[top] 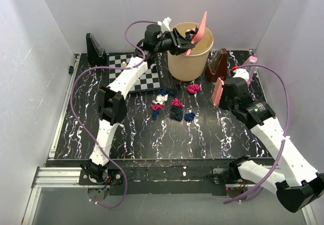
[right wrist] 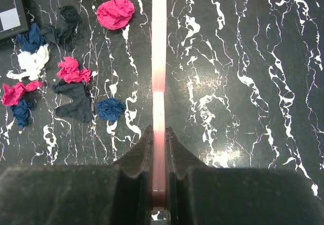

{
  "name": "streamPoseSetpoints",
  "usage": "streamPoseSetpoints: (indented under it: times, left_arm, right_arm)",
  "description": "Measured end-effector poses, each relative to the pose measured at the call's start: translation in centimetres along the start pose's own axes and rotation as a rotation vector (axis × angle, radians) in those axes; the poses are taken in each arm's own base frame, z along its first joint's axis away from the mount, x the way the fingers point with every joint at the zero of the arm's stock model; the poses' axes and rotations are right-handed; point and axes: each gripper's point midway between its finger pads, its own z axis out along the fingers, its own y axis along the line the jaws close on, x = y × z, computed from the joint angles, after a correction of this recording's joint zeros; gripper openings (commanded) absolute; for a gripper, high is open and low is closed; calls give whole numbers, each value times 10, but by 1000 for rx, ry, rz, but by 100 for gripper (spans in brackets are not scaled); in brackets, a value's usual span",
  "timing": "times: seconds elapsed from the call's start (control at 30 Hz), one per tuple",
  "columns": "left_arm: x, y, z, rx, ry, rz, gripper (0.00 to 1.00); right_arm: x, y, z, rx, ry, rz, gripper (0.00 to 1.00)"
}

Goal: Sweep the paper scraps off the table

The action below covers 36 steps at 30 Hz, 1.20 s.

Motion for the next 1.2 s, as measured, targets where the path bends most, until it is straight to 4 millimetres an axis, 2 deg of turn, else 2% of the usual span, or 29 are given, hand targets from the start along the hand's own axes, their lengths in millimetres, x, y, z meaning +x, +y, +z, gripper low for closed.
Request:
streamPoseSetpoints:
  times: [0.23, 0.47, 0.93, 1.1, 1.2]
  left_arm:
    - [-9, 9, 3, 114, -34, -234, 0]
    - [-12, -6, 0, 198, -36, -340, 0]
    - [-3, 11, -2, 120, -43, -503, 0]
    - [4, 23, 0, 134, -36, -607, 0]
    - [4, 22, 1, 146, -25, -625, 0]
  right_arm:
    - [4, -1, 0, -2, 4, 1, 1]
    - [5, 0, -1, -9, 6, 2, 1]
    - [4, 0, -3, -16, 1, 9, 1]
    - [3, 0, -5, -19, -6, 12, 1]
    - [2, 0, -5, -20, -7, 13, 1]
